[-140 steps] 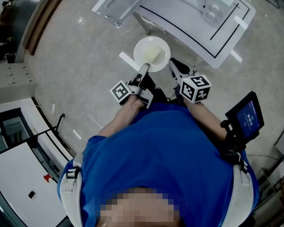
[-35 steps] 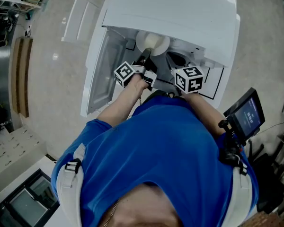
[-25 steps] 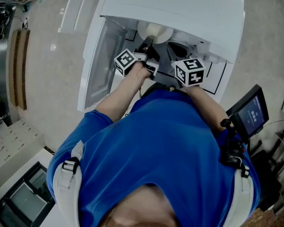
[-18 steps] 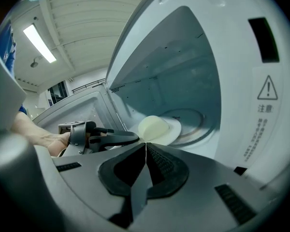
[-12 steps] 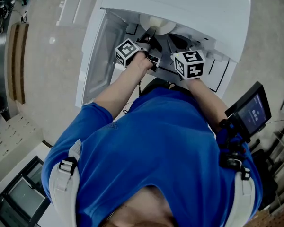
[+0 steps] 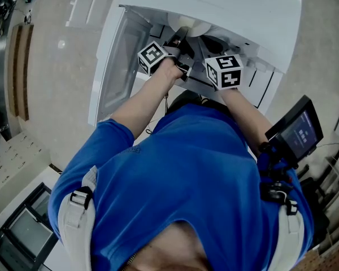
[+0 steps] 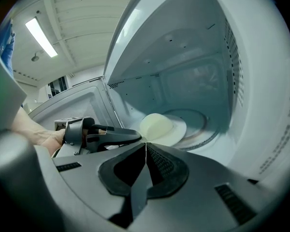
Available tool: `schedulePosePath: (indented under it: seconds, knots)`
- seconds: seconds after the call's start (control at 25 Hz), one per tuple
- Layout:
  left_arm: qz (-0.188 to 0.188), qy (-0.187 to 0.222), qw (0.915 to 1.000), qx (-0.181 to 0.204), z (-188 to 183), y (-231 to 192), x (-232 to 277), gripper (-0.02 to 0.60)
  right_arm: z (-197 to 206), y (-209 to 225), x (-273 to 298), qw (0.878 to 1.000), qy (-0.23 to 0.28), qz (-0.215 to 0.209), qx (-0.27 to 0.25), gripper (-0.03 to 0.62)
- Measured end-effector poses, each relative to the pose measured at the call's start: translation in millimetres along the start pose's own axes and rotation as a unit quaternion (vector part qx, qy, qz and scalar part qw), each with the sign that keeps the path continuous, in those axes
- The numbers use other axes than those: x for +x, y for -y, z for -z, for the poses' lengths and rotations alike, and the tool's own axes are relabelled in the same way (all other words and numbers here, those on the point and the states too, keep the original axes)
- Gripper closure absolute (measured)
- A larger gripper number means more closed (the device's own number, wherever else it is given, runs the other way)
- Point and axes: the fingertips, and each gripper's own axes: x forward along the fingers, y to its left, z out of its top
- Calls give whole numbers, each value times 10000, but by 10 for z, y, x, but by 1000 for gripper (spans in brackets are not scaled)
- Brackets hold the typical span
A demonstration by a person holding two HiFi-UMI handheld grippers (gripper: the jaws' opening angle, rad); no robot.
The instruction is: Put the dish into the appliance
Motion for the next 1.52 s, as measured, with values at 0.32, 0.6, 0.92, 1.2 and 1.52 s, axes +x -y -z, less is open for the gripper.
schedulePosePath:
  seconds: [0.32,0.6,0.92,1.2,1.52]
  knots:
    - [297,-79,9995,102,1,13,-33,519,44,-56,109,9999,-42,-61,-124,591]
    - [612,-98,9980,-93,74,123,-119,512,15,-149,109,9980,-58,-56,-621,589]
    - [841,-78,9963,-144,69,177,-158,514,-4,-164,132,9930,-131,139,-1166,553]
    - [798,-68,9967,-106,53,193,-173,514,-76,-115,168,9923,-166,261,-1200,553]
    - [602,-46,9981,-132,45,158,-206,514,-161,-19,213,9922,-192,395,-1163,553]
